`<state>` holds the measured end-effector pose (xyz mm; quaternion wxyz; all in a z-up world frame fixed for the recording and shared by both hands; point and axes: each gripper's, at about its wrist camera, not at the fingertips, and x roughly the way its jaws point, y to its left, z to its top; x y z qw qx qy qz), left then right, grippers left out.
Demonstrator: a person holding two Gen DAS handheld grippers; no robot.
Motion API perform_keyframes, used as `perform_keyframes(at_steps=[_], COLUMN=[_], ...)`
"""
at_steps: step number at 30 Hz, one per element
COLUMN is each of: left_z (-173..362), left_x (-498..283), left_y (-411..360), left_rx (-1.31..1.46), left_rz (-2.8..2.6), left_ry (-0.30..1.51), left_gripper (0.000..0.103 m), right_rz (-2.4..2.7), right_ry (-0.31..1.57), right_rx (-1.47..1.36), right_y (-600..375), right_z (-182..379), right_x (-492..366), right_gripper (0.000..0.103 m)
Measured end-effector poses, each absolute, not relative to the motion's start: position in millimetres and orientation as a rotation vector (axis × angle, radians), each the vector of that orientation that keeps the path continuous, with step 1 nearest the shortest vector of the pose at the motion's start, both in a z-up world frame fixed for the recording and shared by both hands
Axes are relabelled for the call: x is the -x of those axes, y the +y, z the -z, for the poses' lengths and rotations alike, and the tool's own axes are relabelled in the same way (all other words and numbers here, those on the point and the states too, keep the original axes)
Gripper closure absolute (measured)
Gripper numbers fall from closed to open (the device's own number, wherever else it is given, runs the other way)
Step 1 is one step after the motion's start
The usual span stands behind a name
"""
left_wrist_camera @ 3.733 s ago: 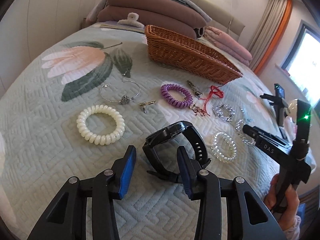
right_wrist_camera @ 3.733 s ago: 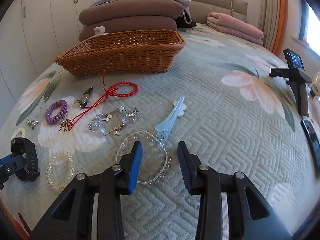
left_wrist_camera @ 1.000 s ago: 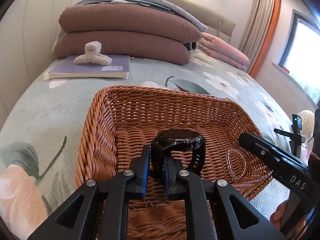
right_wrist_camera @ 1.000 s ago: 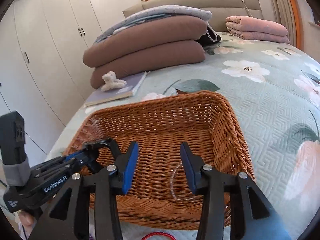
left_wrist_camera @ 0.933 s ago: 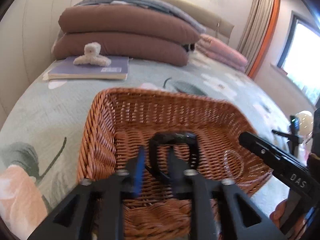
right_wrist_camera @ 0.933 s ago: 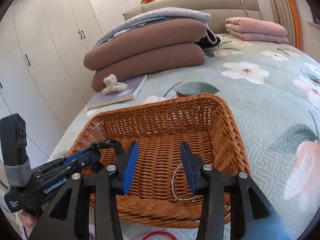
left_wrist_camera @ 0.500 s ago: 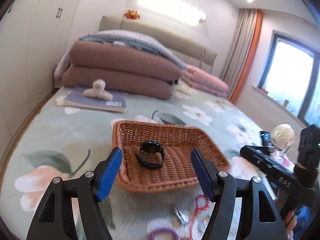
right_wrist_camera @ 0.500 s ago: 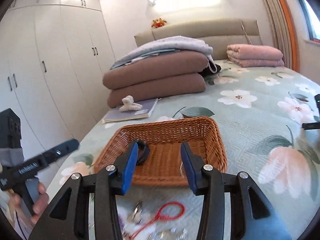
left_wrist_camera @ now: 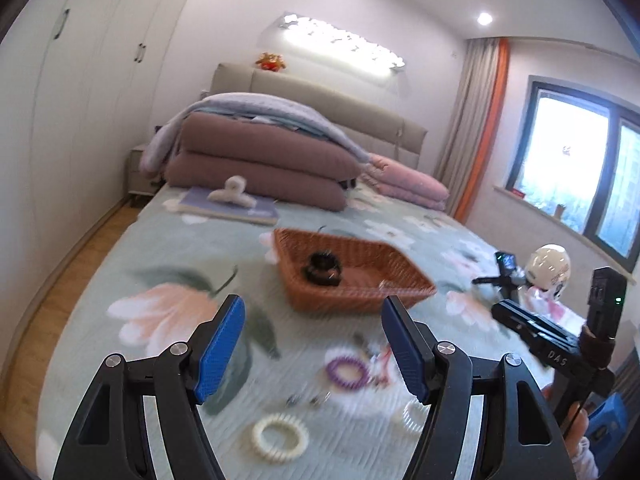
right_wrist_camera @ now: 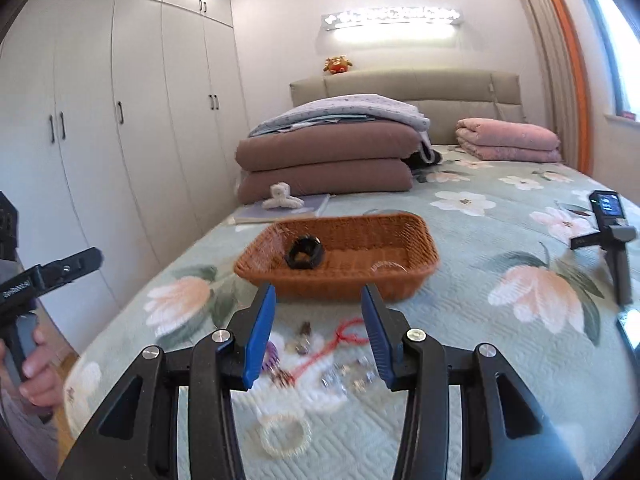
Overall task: Organize jewelry
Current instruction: 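Move both grippers back toward the remaining jewelry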
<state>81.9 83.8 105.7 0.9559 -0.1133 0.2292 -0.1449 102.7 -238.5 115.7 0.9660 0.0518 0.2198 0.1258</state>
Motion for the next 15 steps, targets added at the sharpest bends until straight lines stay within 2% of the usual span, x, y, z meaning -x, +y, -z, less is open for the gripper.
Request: perform_keyframes(at_steps=[5, 8, 15], left_z=[-79, -58, -5], left_x=[-69, -67, -80], left_y=[90, 91, 83], left_rx=[0.221, 0.229, 0.234], left_rz=[0.257, 0.264, 0.226], left_ry=[0.517, 0.554, 0.702], left_gripper=[0.031, 0.042, 0.042], right_rz=[-0.272, -0.265, -0.25], right_ry=[0.482, 0.509, 0.668], right_rx=[-0.122, -0.1, -0.063], right_y=[-235, -230, -220], right_z=[-93, -75, -22], right_x=[-89, -85, -94], right_gripper=[0.055, 0.055, 0.055])
